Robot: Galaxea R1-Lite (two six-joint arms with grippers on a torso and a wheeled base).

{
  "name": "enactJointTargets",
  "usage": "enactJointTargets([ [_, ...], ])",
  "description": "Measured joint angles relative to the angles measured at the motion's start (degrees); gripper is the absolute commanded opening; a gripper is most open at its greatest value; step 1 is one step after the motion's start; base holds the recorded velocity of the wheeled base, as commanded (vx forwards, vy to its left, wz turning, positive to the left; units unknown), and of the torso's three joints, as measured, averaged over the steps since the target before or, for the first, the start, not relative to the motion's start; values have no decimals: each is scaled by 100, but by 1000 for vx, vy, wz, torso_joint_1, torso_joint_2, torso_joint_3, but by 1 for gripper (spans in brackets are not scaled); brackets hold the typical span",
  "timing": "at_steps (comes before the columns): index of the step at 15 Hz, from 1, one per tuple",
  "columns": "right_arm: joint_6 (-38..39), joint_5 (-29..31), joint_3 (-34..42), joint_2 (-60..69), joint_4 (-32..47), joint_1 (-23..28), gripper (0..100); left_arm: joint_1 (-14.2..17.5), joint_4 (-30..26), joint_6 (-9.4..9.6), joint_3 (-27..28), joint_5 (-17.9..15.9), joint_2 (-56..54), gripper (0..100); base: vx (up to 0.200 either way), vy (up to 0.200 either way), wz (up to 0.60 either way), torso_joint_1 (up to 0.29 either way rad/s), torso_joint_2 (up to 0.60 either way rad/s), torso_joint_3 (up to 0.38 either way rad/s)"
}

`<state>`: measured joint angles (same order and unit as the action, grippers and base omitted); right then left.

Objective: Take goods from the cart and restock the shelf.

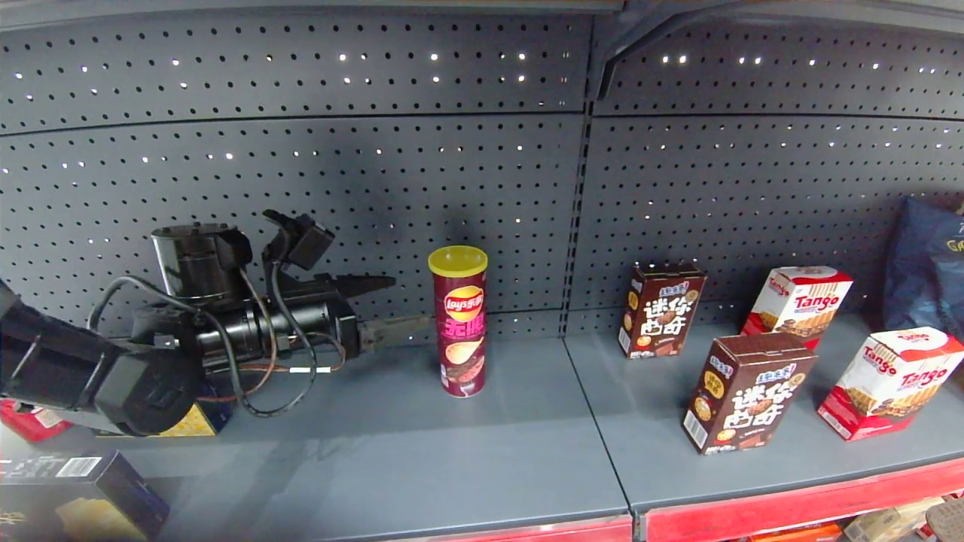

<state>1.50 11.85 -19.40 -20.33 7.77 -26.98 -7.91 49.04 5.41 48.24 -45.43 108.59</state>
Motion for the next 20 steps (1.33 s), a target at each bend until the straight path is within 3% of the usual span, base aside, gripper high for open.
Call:
enactJointTargets([
  [4,0,-4,2,-20,-2,38,0,135,767,35,52,-117,660,100,0,0,0,0,0,0],
  [6,0,-9,11,-50,-7,60,0,148,967,9,115,-449,907,100,0,0,0,0,0,0],
  [13,0,-41,83,-74,-2,63,0,11,956,-106,724,-610,1563,100,0,0,0,0,0,0],
  [16,11,-41,104,-72,4,63,0,-96,996,-238,1129,-1117,1916,100,0,0,0,0,0,0],
  [20,30,-35,112,-72,4,63,0,-149,952,-252,1530,-1235,2266,100,0,0,0,0,0,0],
])
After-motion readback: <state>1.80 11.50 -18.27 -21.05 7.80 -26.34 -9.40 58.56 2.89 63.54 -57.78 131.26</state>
